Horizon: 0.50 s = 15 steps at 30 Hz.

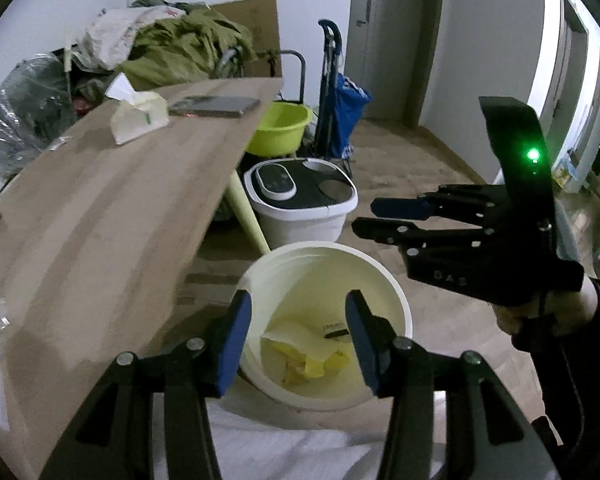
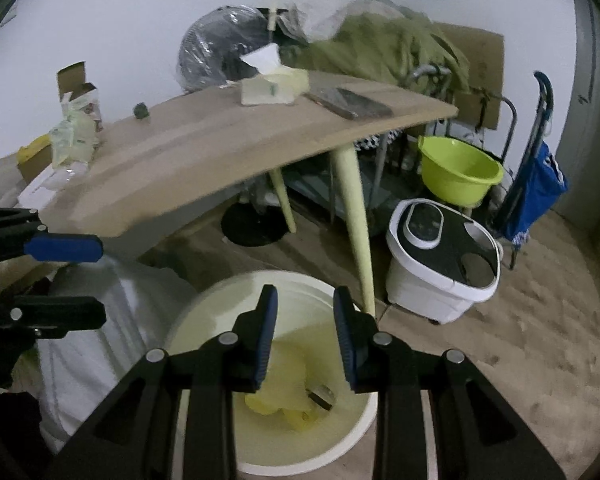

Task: Collect trash
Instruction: 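Carry the wrapper and bubble wrap to the cream bucket and release both, then move both open tools back over the table toward the white packaging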

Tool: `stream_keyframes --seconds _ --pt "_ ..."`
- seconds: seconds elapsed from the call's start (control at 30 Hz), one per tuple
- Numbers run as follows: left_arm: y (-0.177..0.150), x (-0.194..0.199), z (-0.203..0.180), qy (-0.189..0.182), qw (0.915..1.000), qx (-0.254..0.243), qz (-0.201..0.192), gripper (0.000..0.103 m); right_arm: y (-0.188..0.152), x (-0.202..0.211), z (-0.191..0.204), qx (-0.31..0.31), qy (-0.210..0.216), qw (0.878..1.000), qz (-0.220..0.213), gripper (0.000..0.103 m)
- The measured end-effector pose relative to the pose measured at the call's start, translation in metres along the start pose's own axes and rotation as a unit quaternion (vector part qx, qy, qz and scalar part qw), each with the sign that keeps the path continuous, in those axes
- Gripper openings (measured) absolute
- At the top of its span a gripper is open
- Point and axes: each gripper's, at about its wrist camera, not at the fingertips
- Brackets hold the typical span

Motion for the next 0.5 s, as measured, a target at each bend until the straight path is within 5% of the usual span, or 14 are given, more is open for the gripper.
stream_keyframes --seconds 0.5 --pt "-0.032 0.050 0.062 0.063 0.9948 0.075 -0.029 0.049 0.039 -0.011 0.079 0.080 0.049 0.996 -0.008 0.027"
Point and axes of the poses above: each gripper's, at about its wrist camera, not at the fingertips, and x roughly against the way its jaws point, z to its left, y to its top, and after that the axes turned 9 degrees about y, right-handed
